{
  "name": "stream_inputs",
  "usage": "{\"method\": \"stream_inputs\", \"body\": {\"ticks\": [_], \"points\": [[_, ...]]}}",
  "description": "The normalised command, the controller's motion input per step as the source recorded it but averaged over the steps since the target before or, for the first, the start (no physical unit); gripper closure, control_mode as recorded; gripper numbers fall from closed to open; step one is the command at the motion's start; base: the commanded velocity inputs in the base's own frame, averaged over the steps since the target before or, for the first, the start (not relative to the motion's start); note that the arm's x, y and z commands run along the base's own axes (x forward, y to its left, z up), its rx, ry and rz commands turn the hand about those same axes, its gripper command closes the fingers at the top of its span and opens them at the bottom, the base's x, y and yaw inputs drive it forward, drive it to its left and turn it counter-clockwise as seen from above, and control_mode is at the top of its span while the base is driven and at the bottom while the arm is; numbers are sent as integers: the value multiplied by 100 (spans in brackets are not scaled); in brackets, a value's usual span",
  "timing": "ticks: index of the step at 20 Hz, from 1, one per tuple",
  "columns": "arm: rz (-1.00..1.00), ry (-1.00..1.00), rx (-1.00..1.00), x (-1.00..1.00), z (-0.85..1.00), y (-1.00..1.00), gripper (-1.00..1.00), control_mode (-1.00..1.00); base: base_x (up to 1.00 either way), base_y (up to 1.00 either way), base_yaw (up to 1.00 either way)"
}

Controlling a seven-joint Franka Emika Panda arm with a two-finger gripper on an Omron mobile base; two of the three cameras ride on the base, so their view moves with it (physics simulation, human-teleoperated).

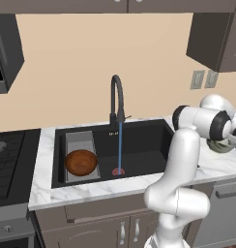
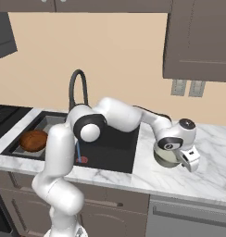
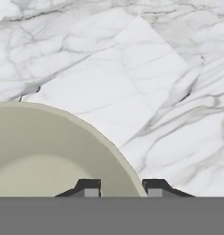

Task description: Rinse each bowl for a few seconds and place them down in the sink or on the counter.

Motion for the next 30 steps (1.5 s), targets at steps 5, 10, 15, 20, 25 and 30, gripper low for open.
{"method": "stream_inputs", "body": {"ticks": [5, 10, 15, 20, 25, 30], "points": [[0, 0, 0, 2, 0, 0, 100, -100, 0, 0, 0], [0, 0, 1, 0, 5, 1, 100, -100, 0, 0, 0], [0, -2, 0, -2, 10, 5, 100, -100, 0, 0, 0], [0, -5, 0, -6, 15, 5, 100, -100, 0, 0, 0], [0, -8, 0, -6, 13, 10, 100, -100, 0, 0, 0], [0, -9, 0, -4, 10, 15, 100, -100, 0, 0, 0]]}}
